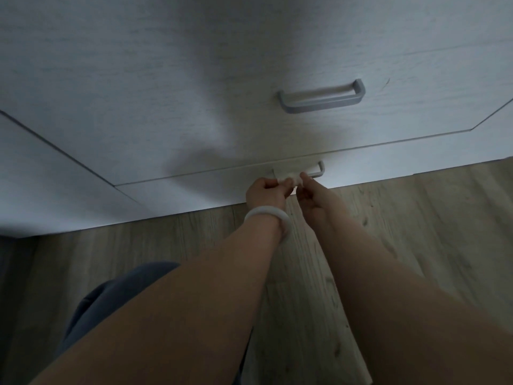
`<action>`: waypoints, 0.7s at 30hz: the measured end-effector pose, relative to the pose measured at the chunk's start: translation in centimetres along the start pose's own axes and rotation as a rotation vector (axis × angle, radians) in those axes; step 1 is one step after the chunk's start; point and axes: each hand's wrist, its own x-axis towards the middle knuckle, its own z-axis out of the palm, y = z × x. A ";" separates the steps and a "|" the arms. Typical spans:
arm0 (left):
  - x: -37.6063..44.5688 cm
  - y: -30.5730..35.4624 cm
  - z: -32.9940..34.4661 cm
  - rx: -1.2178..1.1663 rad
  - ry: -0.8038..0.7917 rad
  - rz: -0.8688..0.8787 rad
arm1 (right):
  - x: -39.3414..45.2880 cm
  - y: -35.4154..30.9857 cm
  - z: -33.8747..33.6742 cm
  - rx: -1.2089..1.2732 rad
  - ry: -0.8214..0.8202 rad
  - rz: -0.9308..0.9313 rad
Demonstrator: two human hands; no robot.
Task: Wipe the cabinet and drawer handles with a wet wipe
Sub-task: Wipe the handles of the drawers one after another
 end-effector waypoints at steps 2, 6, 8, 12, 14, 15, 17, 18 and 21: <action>0.0 0.5 0.1 -0.082 0.008 -0.017 | 0.2 0.3 0.1 0.015 -0.004 -0.024; 0.4 0.8 -0.2 -0.120 0.105 -0.027 | 0.2 2.0 1.3 -0.042 -0.131 0.008; 0.7 0.8 -0.6 -0.096 0.151 -0.020 | -0.2 2.8 1.6 -0.062 -0.161 0.038; 1.1 0.4 -0.6 -0.012 0.163 -0.009 | -0.6 2.6 2.0 -0.076 -0.129 0.006; 1.2 0.0 -0.3 -0.021 0.162 -0.022 | -0.6 1.8 1.9 -0.076 -0.066 0.001; 1.1 -0.1 -0.2 -0.044 0.161 -0.030 | -0.4 1.5 1.8 -0.080 -0.037 0.000; 0.9 -0.2 0.2 -0.110 0.156 -0.049 | -0.2 0.8 1.5 -0.114 -0.009 0.000; 0.7 -0.1 0.3 -0.145 0.157 -0.056 | -0.3 0.7 1.6 -0.134 -0.002 -0.001; 0.3 0.1 0.9 -0.214 0.151 -0.086 | -0.1 0.4 1.5 -0.143 0.008 -0.008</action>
